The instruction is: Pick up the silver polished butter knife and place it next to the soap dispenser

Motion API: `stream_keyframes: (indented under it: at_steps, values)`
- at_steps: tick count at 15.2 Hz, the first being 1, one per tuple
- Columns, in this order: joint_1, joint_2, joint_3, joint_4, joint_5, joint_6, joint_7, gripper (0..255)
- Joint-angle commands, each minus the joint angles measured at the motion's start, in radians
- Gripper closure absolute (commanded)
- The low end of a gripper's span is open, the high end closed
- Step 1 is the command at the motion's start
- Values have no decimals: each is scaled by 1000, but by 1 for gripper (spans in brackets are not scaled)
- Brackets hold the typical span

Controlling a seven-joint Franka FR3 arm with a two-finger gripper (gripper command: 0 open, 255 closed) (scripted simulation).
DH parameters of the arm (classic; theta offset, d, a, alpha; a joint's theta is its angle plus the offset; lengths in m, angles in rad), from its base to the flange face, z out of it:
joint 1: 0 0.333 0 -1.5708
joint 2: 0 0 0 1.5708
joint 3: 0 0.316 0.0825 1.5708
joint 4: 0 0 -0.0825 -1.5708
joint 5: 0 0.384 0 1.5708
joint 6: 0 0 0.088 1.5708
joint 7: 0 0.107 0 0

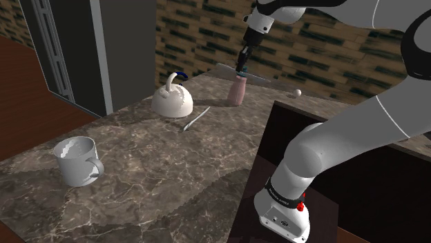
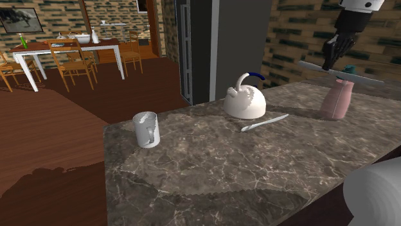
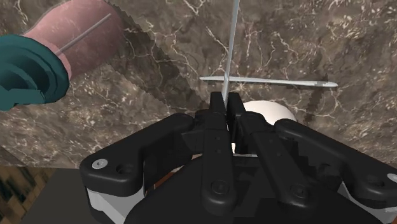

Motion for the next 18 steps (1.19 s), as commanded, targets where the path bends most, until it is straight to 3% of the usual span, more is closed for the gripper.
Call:
stream_keyframes:
  at_steps: [1,18]
  values:
    - [-1,-2,-1,-30,-1,29,-1,255]
    - [-6,24,-24,-238,-5,262,-21,255]
